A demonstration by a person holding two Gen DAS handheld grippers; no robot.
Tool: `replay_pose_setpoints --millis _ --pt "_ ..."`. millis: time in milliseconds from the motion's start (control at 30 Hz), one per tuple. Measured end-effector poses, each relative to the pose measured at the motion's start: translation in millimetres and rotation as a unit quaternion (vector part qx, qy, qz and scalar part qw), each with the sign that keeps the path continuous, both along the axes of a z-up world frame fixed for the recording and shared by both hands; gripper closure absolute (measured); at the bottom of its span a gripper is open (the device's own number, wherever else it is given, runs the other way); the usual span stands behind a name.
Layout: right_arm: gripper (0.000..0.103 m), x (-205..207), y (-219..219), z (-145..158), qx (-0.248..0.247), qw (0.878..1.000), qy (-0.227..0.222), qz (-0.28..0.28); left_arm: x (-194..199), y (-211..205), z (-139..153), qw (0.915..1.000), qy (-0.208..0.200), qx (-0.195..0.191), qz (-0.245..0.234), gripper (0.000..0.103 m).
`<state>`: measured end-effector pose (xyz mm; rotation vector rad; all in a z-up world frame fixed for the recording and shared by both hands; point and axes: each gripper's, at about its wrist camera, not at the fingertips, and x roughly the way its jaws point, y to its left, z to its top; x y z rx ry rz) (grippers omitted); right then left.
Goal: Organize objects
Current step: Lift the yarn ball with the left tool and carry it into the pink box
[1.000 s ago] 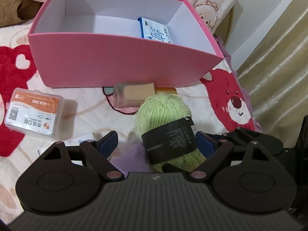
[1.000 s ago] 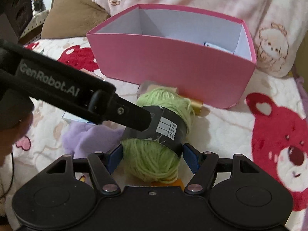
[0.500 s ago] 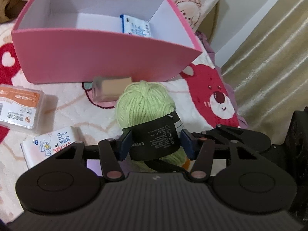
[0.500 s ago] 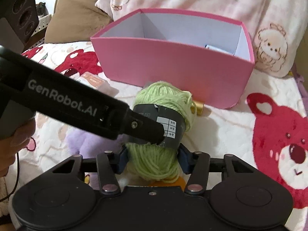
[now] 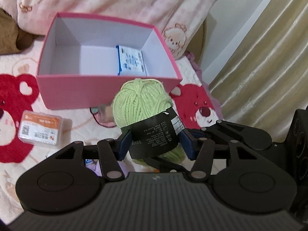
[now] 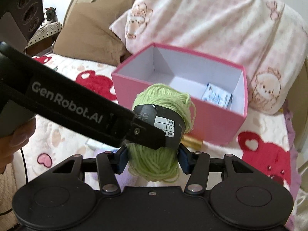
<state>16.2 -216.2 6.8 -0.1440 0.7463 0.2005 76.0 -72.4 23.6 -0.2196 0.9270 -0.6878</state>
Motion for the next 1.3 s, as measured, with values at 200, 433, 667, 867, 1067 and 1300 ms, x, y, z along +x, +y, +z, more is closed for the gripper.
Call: replay_pose_setpoints --millis 200,433,667,867,1067,1300 --pt "0.046 18 7 28 -0.022 1.0 0.007 0.018 9 4 29 0.9997 -0.011 0.019 -0.007 0.049" --pt "0.046 55 0 66 0.001 1.0 0.01 0.018 37 6 66 0.9988 -0.036 0.033 0.0 0.048" --pt "0.046 111 -22 77 0.056 0.998 0.03 -0.001 95 7 76 0.9995 -0.011 0.017 0.026 0.048" --pt "0.046 157 -41 62 0.088 0.995 0.051 -0.014 141 -3 64 0.9992 0.011 0.016 0.034 0.047" --pt "0.046 193 -60 25 0.126 0.989 0.068 -0.047 181 -18 31 0.9984 0.024 0.028 0.043 0.047" --pt "0.047 226 -73 -23 0.126 0.984 0.09 -0.088 223 -32 -19 0.9969 0.056 0.023 0.051 0.047"
